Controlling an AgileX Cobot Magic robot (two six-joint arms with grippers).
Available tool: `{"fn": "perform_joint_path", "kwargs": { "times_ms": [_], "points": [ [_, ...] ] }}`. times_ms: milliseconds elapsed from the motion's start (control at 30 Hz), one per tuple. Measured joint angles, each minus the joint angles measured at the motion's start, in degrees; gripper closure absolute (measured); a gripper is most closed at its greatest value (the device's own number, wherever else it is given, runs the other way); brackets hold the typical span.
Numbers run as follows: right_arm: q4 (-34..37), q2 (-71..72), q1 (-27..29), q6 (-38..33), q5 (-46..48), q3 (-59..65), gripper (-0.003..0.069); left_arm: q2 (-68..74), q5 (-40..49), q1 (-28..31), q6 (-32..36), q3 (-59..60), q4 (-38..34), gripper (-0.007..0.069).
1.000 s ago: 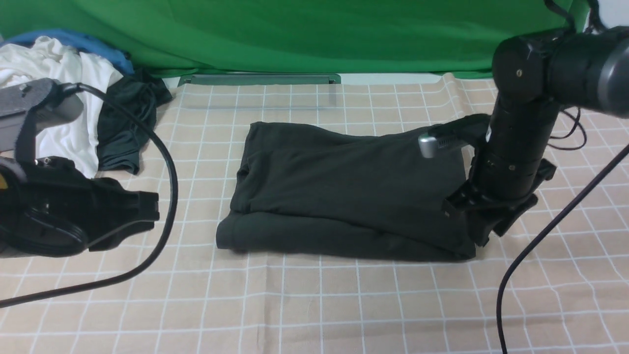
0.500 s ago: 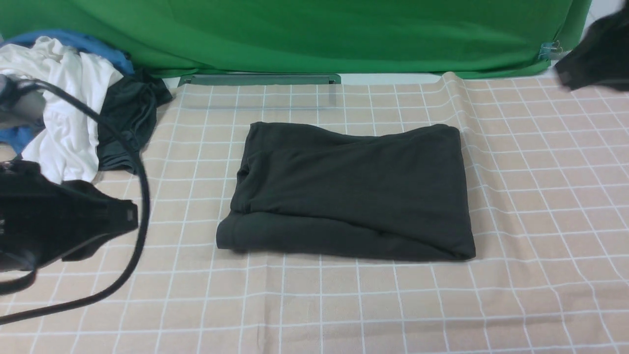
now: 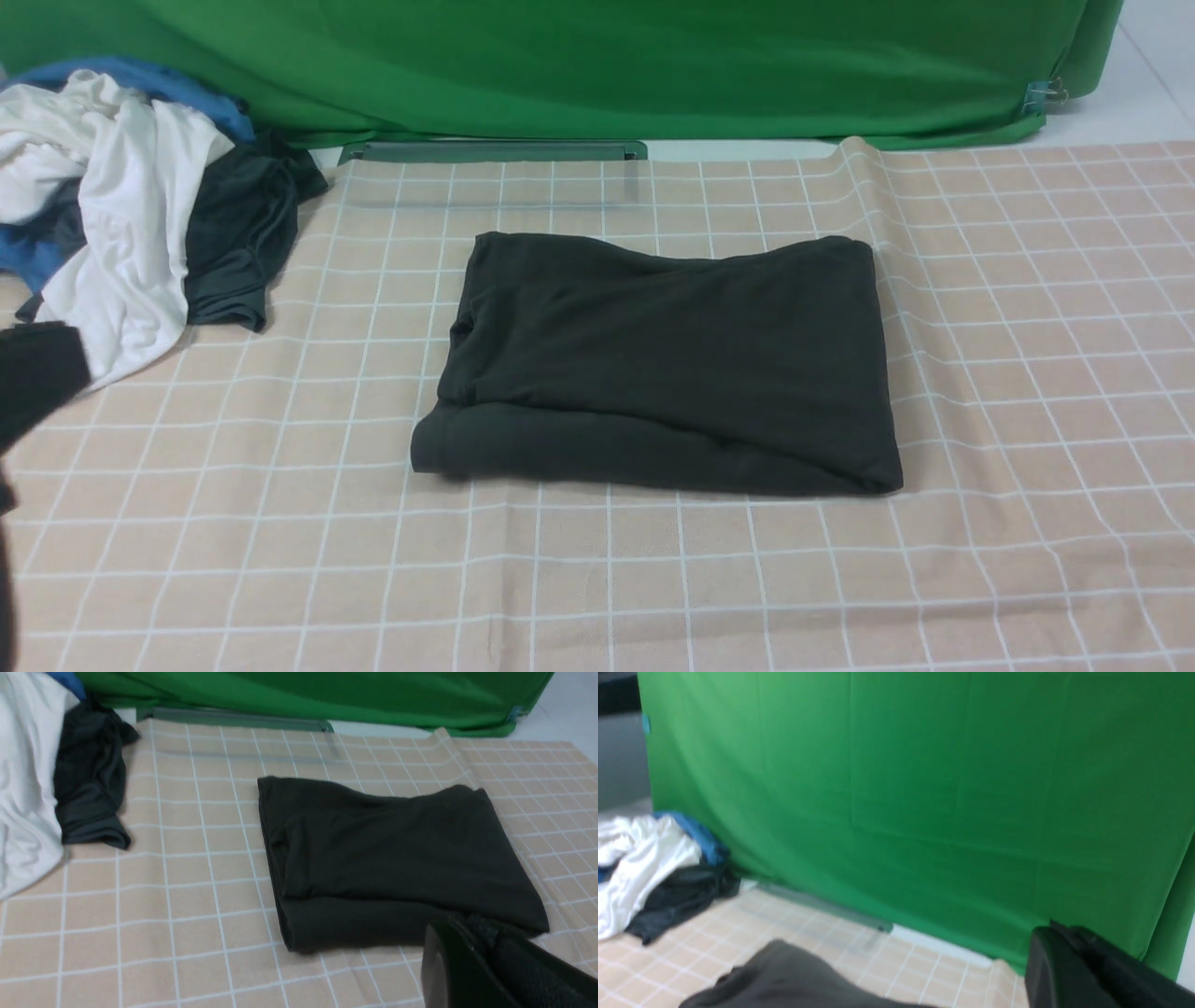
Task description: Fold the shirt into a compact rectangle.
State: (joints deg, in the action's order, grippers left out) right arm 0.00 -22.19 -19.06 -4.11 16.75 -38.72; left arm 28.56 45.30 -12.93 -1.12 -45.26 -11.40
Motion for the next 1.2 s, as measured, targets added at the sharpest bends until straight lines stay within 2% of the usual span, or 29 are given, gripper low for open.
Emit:
{"fn": "perform_joint_path", "kwargs": {
  "times_ms": [300,633,1200],
  "points": [
    [0.0,12.0,0.0,0.0,-6.0,7.8,0.0621,-7.3,-1.6,0.0,0.0,2.7,2.0,0.0606],
    [0.0,12.3,0.0,0.0,-6.4,7.8,0.0615,-8.0,-10.3,0.0,0.0,10.1,-0.1,0.0606],
    [0.0,12.3,0.0,0.1,-6.1,7.8,0.0588,-8.0,-10.7,0.0,1.1,10.2,0.2,0.0606]
  ]
}}
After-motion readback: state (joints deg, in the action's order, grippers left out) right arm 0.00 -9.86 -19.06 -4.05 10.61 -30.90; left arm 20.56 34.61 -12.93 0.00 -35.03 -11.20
